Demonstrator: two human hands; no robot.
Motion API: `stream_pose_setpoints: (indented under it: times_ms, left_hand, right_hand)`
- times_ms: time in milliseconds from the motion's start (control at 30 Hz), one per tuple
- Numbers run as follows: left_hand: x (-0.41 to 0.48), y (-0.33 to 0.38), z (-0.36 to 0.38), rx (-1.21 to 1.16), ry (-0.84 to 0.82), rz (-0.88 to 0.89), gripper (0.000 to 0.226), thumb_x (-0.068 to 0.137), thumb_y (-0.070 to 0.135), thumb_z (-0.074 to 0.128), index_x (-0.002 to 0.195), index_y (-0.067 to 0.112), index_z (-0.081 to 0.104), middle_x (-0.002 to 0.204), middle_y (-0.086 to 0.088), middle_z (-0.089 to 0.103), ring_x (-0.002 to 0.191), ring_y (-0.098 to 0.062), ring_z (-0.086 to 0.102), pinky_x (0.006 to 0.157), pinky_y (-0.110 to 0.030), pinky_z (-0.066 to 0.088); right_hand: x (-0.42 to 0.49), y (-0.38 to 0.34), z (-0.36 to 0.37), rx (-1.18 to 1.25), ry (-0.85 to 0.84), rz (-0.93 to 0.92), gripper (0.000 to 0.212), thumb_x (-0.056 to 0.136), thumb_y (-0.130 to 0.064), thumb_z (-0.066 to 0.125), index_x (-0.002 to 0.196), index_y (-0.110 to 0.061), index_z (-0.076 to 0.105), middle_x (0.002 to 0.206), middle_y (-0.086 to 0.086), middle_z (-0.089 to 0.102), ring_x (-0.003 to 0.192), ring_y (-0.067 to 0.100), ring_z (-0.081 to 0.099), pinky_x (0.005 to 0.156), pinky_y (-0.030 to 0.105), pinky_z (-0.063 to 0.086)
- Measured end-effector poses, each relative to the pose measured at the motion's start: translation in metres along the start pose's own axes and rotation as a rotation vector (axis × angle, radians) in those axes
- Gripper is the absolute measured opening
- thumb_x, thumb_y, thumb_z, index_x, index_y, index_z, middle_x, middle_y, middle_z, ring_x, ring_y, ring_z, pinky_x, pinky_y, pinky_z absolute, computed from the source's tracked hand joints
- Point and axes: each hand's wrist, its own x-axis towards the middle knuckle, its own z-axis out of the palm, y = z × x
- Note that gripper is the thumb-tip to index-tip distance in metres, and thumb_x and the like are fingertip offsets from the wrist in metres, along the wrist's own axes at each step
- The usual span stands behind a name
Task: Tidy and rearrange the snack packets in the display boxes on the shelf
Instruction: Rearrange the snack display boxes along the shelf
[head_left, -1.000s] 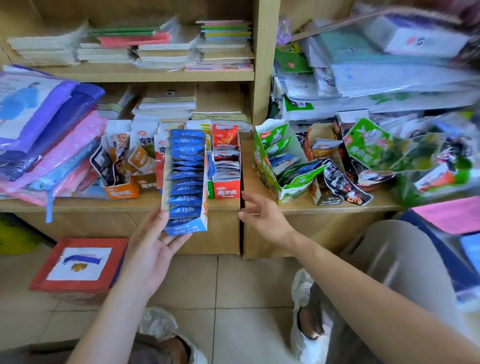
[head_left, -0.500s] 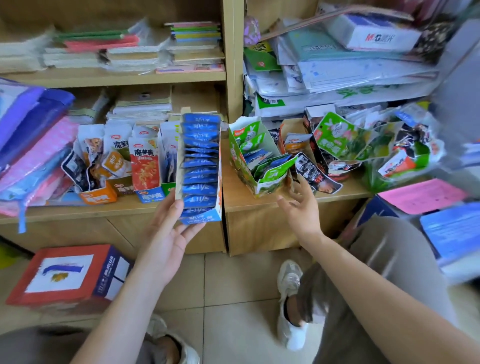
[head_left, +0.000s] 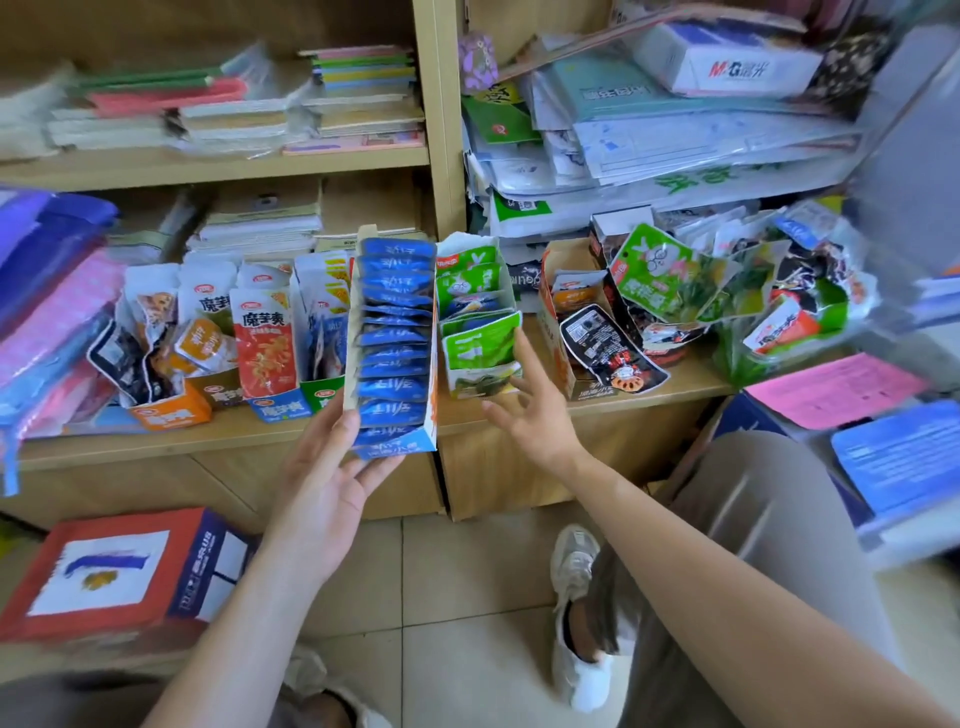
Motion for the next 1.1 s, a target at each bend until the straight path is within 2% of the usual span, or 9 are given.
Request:
stream_pose_setpoints:
  times_ms: [200, 367, 467, 567, 700, 767, 933, 1033, 1100]
  left_hand:
    - [0.002, 0.011, -0.007, -0.021, -0.022, 0.055, 0.026, 0.1, 0.017, 0.05, 0.114, 0.027, 0.068, 0.129, -0.005, 0.069, 0.115, -0.023, 0.068, 0.089, -0.041, 0.059]
    - [0.002, 0.014, -0.001, -0.021, -0.062, 0.057, 0.028, 0.096, 0.019, 0.053, 0.119, 0.028, 0.067, 0.128, -0.005, 0.069, 0.118, -0.024, 0.067, 0.092, -0.042, 0.058]
    - [0.001, 0.011, 0.013, 0.017, -0.106, 0.059, 0.032, 0.097, 0.019, 0.053, 0.126, 0.025, 0.063, 0.127, -0.005, 0.069, 0.115, -0.025, 0.068, 0.093, -0.044, 0.058]
    - [0.001, 0.006, 0.03, 0.044, -0.151, 0.046, 0.03, 0.099, 0.017, 0.052, 0.125, 0.024, 0.064, 0.126, -0.008, 0.069, 0.115, -0.028, 0.068, 0.095, -0.046, 0.057]
    - [0.001, -0.001, 0.047, 0.048, -0.192, 0.018, 0.032, 0.092, 0.02, 0.058, 0.124, 0.022, 0.064, 0.125, -0.009, 0.07, 0.116, -0.03, 0.067, 0.093, -0.046, 0.058]
    - [0.003, -0.006, 0.053, 0.065, -0.218, 0.011, 0.037, 0.093, 0.021, 0.057, 0.13, 0.02, 0.061, 0.127, -0.01, 0.069, 0.117, -0.03, 0.066, 0.094, -0.046, 0.057]
    - [0.011, -0.017, 0.069, 0.097, -0.238, -0.018, 0.049, 0.09, 0.022, 0.061, 0.138, 0.019, 0.056, 0.125, -0.009, 0.07, 0.117, -0.029, 0.067, 0.1, -0.051, 0.053]
    - [0.019, -0.03, 0.081, 0.104, -0.224, -0.036, 0.047, 0.09, 0.02, 0.062, 0.137, 0.02, 0.058, 0.123, -0.007, 0.072, 0.114, -0.027, 0.068, 0.102, -0.053, 0.05]
    - [0.026, -0.042, 0.088, 0.112, -0.214, -0.047, 0.043, 0.095, 0.018, 0.061, 0.138, 0.022, 0.058, 0.124, -0.006, 0.071, 0.115, -0.026, 0.068, 0.103, -0.053, 0.05]
  right_hand:
    - [0.006, -0.004, 0.009, -0.011, -0.165, 0.001, 0.095, 0.088, -0.016, 0.074, 0.155, -0.046, 0.013, 0.159, -0.014, 0.026, 0.135, 0.019, 0.046, 0.113, 0.04, 0.04]
    - [-0.006, -0.011, -0.013, 0.049, -0.154, 0.002, 0.08, 0.09, -0.02, 0.073, 0.153, -0.039, 0.029, 0.155, -0.018, 0.035, 0.124, 0.013, 0.056, 0.101, 0.035, 0.051]
    - [-0.021, -0.016, -0.03, 0.077, 0.009, 0.075, 0.058, 0.09, -0.02, 0.072, 0.143, -0.021, 0.051, 0.138, -0.009, 0.057, 0.11, 0.008, 0.065, 0.091, 0.032, 0.057]
    - [-0.04, -0.008, -0.05, 0.043, 0.379, 0.235, 0.035, 0.087, -0.024, 0.075, 0.119, -0.015, 0.067, 0.107, -0.004, 0.071, 0.1, 0.012, 0.068, 0.085, 0.031, 0.058]
    - [-0.055, 0.005, -0.08, -0.009, 0.789, 0.37, 0.058, 0.078, -0.033, 0.083, 0.125, -0.018, 0.051, 0.113, -0.001, 0.058, 0.104, 0.017, 0.058, 0.087, 0.027, 0.047]
    - [-0.049, 0.012, -0.09, -0.098, 0.769, 0.325, 0.067, 0.078, -0.036, 0.083, 0.133, -0.022, 0.047, 0.122, -0.001, 0.054, 0.109, 0.017, 0.056, 0.096, 0.035, 0.049]
    - [-0.025, 0.017, -0.089, -0.442, 0.559, 0.22, 0.05, 0.086, -0.031, 0.076, 0.133, -0.025, 0.06, 0.13, 0.003, 0.052, 0.119, 0.021, 0.053, 0.102, 0.038, 0.047]
    - [-0.016, 0.016, -0.1, -0.584, 0.53, 0.239, 0.037, 0.091, -0.035, 0.069, 0.127, -0.025, 0.067, 0.121, 0.003, 0.061, 0.11, 0.023, 0.058, 0.089, 0.033, 0.046]
    - [-0.014, 0.012, -0.11, -0.595, 0.549, 0.255, 0.027, 0.094, -0.042, 0.063, 0.106, -0.021, 0.075, 0.099, 0.002, 0.07, 0.087, 0.021, 0.065, 0.073, 0.028, 0.047]
